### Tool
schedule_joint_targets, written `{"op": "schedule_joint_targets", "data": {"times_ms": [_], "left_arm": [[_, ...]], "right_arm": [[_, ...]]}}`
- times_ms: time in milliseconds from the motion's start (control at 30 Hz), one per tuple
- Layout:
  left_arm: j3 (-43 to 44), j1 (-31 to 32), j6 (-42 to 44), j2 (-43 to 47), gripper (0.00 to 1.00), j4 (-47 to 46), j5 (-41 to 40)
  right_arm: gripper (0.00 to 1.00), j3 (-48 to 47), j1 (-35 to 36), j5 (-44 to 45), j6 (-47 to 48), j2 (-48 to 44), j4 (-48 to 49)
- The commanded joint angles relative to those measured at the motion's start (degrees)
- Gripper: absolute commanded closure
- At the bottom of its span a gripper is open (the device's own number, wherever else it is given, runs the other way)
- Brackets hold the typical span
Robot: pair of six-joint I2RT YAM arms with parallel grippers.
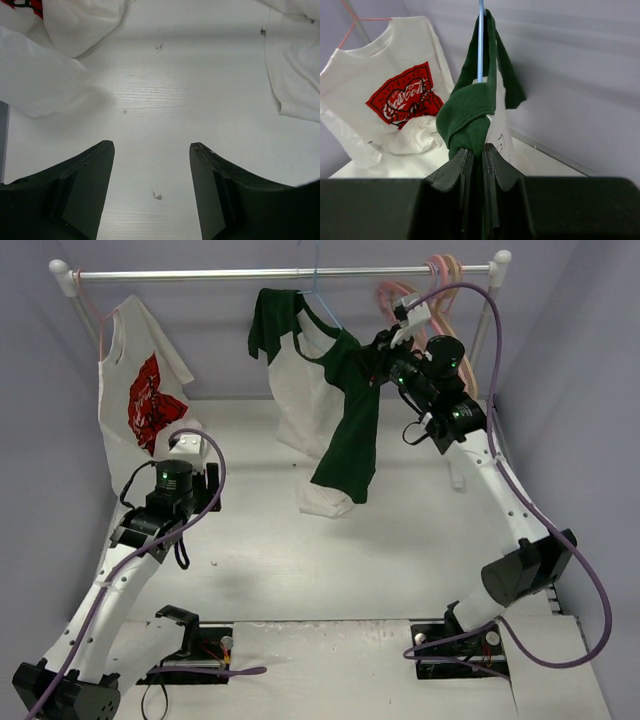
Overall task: Place the t-shirt on the hanger
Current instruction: Hang the hanger with tshirt onto the clothesline
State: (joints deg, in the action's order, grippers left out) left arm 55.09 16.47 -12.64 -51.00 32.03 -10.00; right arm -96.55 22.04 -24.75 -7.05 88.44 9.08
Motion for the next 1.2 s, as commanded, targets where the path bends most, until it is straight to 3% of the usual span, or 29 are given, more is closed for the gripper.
{"op": "schedule_joint_targets", "data": {"times_ms": [0, 333, 667, 733, 767, 833, 867, 967, 1167], "left_arm": [[-1.4, -0.3, -0.9, 1.3, 0.38, -7.3, -0.6], [-3.6, -0.4, -0.4, 1.3, 0.38, -7.2, -1.4], [-4.0, -0.4, -0.3, 1.4, 0.38, -7.1, -2.4], [-4.2, -0.4, -0.2, 1.4, 0.38, -7.1, -2.4], [-4.2, -0.4, -0.2, 1.5, 0.38, -7.1, -2.4], [-4.1, -0.4, -0.2, 1.3, 0.38, -7.0, -2.4], [-4.2, -0.5, -0.2, 1.3, 0.38, -7.0, -2.4], [-4.2, -0.5, -0.2, 1.4, 0.38, -7.0, -2.5], [-4.3, -0.4, -0.2, 1.9, 0.38, -6.7, -2.4]], "right_arm": [[1.00, -5.4, 1.1, 3.7, -2.4, 2.2, 11.8], [1.00, -12.7, 7.8, 8.8, -2.8, 12.5, 14.5], [0.98, -2.9, 15.7, 17.5, -3.8, 13.2, 22.9], [0.85, -1.7, 16.4, 17.5, -4.5, 13.4, 24.0], [0.70, -1.7, 16.8, 17.1, -4.6, 13.7, 24.0], [0.55, -2.4, 17.9, 16.4, -3.3, 14.5, 23.0], [0.39, -2.8, 18.1, 16.3, -2.6, 14.6, 22.4], [0.18, -3.0, 18.5, 16.6, -0.3, 13.5, 20.4], [0.00, 4.6, 18.4, 21.3, 6.9, 1.1, 15.4]]}}
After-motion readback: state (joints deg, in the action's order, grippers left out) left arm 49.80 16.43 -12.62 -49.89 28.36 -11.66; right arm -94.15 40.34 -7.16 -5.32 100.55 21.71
